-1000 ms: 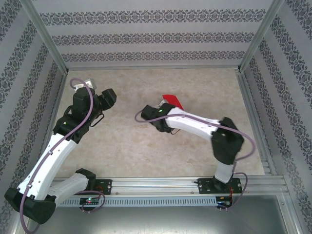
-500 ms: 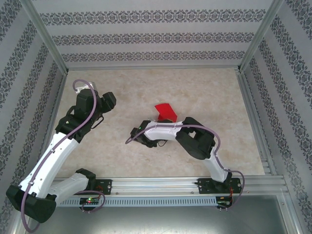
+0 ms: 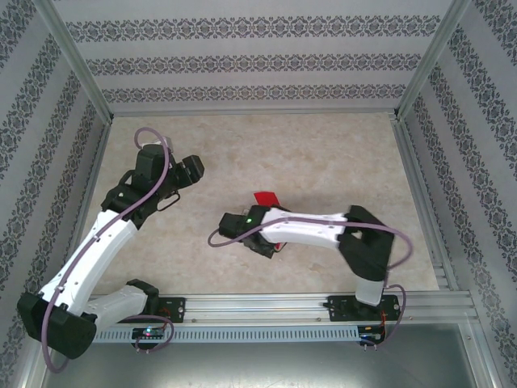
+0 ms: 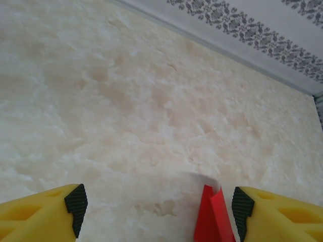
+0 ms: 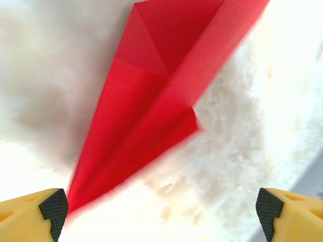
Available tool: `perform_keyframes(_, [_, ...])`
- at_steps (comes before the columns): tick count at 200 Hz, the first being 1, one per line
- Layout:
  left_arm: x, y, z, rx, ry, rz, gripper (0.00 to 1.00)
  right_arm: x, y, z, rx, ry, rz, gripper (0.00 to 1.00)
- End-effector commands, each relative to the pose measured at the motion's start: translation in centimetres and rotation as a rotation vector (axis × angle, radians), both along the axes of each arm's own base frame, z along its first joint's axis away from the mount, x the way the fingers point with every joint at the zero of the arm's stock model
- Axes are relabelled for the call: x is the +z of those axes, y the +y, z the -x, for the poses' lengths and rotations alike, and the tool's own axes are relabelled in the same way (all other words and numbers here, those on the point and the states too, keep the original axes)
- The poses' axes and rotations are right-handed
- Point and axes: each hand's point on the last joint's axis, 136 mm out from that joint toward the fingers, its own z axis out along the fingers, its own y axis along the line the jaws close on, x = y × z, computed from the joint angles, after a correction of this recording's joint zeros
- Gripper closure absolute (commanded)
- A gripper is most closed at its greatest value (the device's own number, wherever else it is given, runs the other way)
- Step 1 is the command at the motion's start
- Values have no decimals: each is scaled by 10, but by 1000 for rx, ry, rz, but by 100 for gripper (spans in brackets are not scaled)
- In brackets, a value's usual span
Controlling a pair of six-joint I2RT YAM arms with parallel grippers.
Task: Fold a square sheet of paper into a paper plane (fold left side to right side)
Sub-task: Turn over the paper at the center of the table, then fold the wing for the fifth time at the center of the table.
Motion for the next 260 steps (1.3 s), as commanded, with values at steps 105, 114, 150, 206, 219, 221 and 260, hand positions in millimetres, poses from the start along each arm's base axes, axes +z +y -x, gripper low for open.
perform_keyframes(105, [-107, -155, -6, -377, 251, 340, 28, 104, -41, -60, -499, -46, -1469, 2])
perform_keyframes(114, [-112, -163, -6, -391, 262, 342, 28, 99, -49, -64, -545, -35, -1499, 2])
perform_keyframes(150, [-140, -189, -9, -423, 331, 323, 29, 79, -68, -64, -650, -6, -1511, 2])
perform_keyframes(206, [-166, -225, -18, -497, 343, 388, 42, 57, -74, -62, -682, 6, -1422, 2])
perform_keyframes(219, [-170, -230, -21, -517, 337, 391, 49, 51, -74, -62, -689, 25, -1396, 2])
perform_keyframes(221, [-170, -231, -22, -520, 335, 389, 51, 50, -74, -62, -689, 31, -1393, 2])
perform_keyframes(260, [-177, -227, -27, -532, 323, 346, 79, 37, -64, -66, -700, 137, -1364, 4])
